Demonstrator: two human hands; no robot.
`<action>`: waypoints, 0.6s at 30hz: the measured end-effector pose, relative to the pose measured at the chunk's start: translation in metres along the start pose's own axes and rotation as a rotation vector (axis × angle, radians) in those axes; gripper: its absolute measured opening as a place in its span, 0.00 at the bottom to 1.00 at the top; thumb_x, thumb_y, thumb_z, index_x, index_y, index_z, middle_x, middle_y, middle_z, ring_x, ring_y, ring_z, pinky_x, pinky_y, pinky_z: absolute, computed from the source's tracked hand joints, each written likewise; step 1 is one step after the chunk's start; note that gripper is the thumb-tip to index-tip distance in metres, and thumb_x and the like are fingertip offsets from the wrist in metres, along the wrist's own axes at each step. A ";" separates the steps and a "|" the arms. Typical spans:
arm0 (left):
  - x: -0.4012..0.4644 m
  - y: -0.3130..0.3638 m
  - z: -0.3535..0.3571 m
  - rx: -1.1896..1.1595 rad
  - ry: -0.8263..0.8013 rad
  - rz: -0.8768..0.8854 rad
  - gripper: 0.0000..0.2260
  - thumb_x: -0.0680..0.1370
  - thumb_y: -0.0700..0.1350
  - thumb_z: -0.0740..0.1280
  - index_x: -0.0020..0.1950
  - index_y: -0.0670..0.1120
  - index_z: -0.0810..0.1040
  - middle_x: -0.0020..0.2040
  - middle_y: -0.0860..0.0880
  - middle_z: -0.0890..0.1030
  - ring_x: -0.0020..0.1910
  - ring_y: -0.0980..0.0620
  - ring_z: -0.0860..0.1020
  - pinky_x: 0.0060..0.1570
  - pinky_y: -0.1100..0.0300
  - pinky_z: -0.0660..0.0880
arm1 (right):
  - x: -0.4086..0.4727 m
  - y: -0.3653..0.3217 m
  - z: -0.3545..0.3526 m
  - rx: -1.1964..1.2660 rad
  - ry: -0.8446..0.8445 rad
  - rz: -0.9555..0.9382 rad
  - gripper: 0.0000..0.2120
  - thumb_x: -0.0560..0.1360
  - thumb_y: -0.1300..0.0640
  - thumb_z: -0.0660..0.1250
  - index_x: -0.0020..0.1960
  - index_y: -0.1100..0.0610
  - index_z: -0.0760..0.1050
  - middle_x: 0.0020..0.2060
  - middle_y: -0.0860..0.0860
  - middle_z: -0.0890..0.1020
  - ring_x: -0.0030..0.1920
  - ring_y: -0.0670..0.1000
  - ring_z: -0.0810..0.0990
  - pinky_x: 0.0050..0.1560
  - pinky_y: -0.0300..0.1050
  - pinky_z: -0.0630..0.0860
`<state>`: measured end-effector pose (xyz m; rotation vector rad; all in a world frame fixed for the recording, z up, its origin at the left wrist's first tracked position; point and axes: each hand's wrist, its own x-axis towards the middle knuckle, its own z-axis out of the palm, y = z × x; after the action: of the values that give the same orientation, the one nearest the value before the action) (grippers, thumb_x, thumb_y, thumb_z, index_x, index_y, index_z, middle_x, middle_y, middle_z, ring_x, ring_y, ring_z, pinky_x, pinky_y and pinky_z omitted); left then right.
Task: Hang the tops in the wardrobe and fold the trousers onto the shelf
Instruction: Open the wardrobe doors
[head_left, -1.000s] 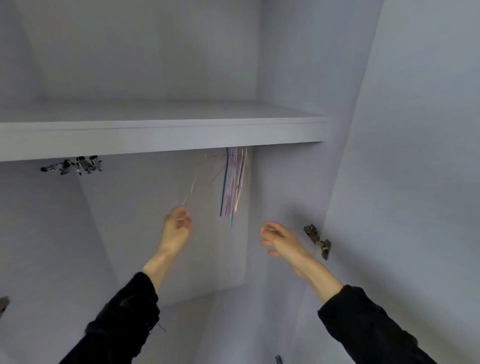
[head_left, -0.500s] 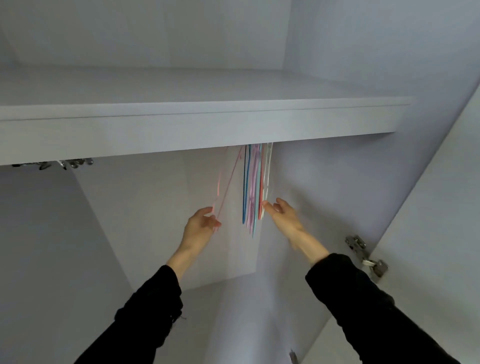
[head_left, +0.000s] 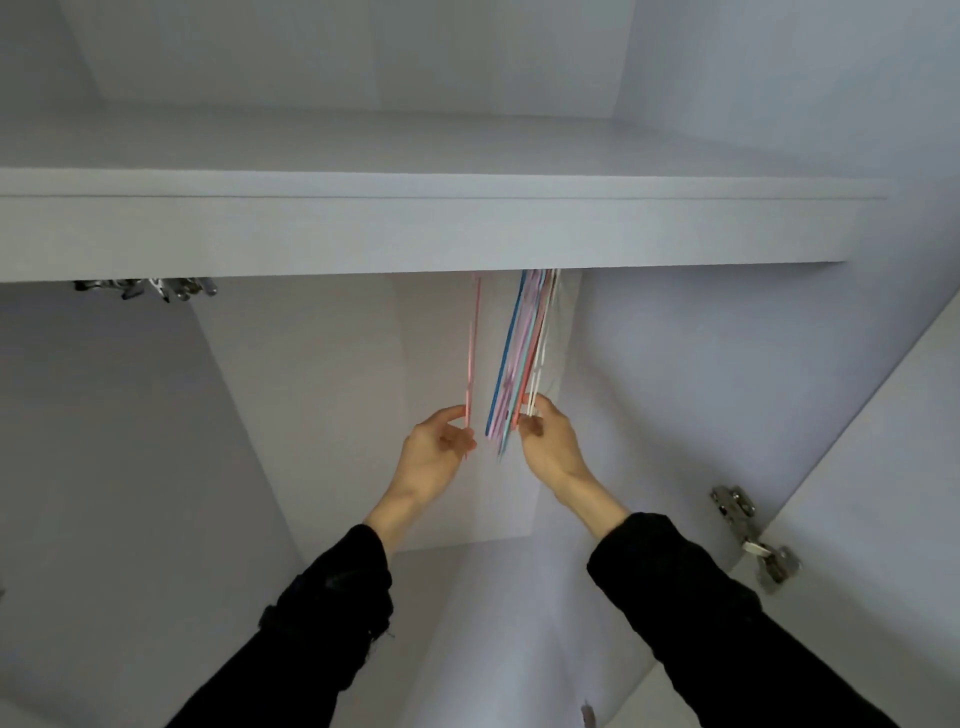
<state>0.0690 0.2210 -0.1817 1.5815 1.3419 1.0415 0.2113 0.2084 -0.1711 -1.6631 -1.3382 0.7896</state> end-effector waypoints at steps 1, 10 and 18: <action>-0.002 0.000 -0.001 0.002 0.007 0.012 0.14 0.77 0.32 0.61 0.61 0.42 0.75 0.34 0.50 0.77 0.34 0.52 0.75 0.51 0.55 0.75 | -0.001 -0.001 0.004 0.025 -0.027 -0.007 0.17 0.79 0.65 0.53 0.67 0.58 0.69 0.55 0.55 0.78 0.54 0.55 0.77 0.60 0.47 0.73; -0.021 -0.012 -0.048 0.151 0.122 0.034 0.18 0.76 0.34 0.62 0.62 0.49 0.78 0.35 0.50 0.78 0.37 0.48 0.75 0.52 0.52 0.75 | -0.013 -0.024 0.056 0.109 -0.230 -0.068 0.17 0.79 0.68 0.53 0.64 0.58 0.71 0.55 0.57 0.79 0.55 0.55 0.78 0.60 0.53 0.75; -0.045 -0.032 -0.114 0.179 0.272 -0.114 0.16 0.77 0.38 0.63 0.63 0.49 0.76 0.41 0.50 0.80 0.43 0.47 0.78 0.53 0.55 0.75 | -0.024 -0.059 0.126 0.067 -0.435 -0.133 0.17 0.79 0.68 0.53 0.64 0.60 0.70 0.54 0.56 0.79 0.54 0.55 0.78 0.60 0.49 0.75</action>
<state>-0.0525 0.1876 -0.1762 1.5088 1.7305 1.1218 0.0708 0.2178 -0.1754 -1.3791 -1.6774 1.1474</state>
